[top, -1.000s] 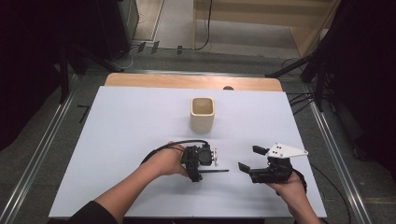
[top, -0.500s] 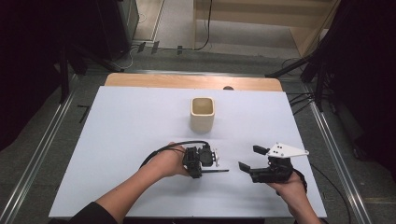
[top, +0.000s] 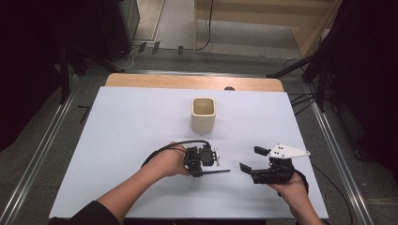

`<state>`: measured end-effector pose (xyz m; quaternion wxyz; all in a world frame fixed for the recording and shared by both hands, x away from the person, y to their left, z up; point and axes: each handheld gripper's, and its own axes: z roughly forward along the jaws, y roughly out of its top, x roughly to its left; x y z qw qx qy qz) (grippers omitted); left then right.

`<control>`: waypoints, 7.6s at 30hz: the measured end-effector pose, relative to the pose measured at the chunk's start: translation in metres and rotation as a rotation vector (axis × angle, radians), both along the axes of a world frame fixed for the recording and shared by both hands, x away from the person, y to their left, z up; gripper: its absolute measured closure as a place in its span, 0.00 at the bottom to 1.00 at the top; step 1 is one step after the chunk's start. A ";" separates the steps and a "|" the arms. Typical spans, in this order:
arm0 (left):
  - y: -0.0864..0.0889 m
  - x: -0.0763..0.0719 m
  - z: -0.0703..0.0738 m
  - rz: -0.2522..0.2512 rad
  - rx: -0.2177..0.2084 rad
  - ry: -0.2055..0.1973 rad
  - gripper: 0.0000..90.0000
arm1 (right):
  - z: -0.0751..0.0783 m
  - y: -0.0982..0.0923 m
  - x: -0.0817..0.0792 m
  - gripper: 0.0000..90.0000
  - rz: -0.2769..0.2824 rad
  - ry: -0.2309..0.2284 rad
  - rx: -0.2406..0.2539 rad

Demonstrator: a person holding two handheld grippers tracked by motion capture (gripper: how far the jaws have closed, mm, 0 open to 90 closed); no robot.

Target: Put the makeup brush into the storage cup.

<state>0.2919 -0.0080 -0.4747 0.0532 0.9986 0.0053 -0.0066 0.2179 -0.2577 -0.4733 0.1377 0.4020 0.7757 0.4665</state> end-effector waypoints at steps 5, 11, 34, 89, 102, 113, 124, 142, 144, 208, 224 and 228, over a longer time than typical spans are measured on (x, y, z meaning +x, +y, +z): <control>0.001 0.002 0.000 0.015 -0.014 0.015 0.94 | 0.000 0.001 0.000 0.16 0.005 0.001 0.000; 0.002 0.005 0.001 0.027 -0.016 0.029 0.94 | 0.000 0.000 0.000 0.16 0.002 0.001 0.003; 0.047 0.014 0.036 0.166 -0.258 0.063 0.94 | 0.002 0.005 -0.002 0.19 0.042 -0.030 0.047; 0.108 0.006 0.055 0.068 -0.260 0.087 0.94 | 0.028 0.092 0.050 0.23 0.486 0.059 -0.065; 0.095 0.003 0.056 -0.039 -0.227 0.103 0.94 | 0.022 0.103 0.050 0.28 0.555 0.096 -0.120; 0.091 0.007 0.058 -0.002 -0.265 0.117 0.94 | 0.011 0.120 0.049 0.34 0.610 0.117 -0.154; 0.090 0.005 0.061 -0.026 -0.297 0.141 0.94 | 0.003 0.124 0.052 0.72 0.666 0.139 -0.166; 0.094 0.008 0.062 -0.059 -0.332 0.175 0.87 | 0.002 0.122 0.050 0.94 0.756 0.181 -0.137; 0.096 0.009 0.063 -0.047 -0.328 0.183 0.84 | 0.002 0.121 0.050 0.94 0.752 0.181 -0.140; 0.154 0.011 0.051 0.535 -0.662 0.080 0.39 | 0.010 0.099 0.015 0.94 0.211 0.186 -0.016; 0.146 0.000 0.048 0.585 -0.741 0.097 0.26 | 0.009 0.115 0.002 0.94 0.046 0.133 0.091; 0.145 -0.002 0.047 0.600 -0.759 0.102 0.23 | 0.006 0.118 -0.001 0.94 0.022 0.130 0.097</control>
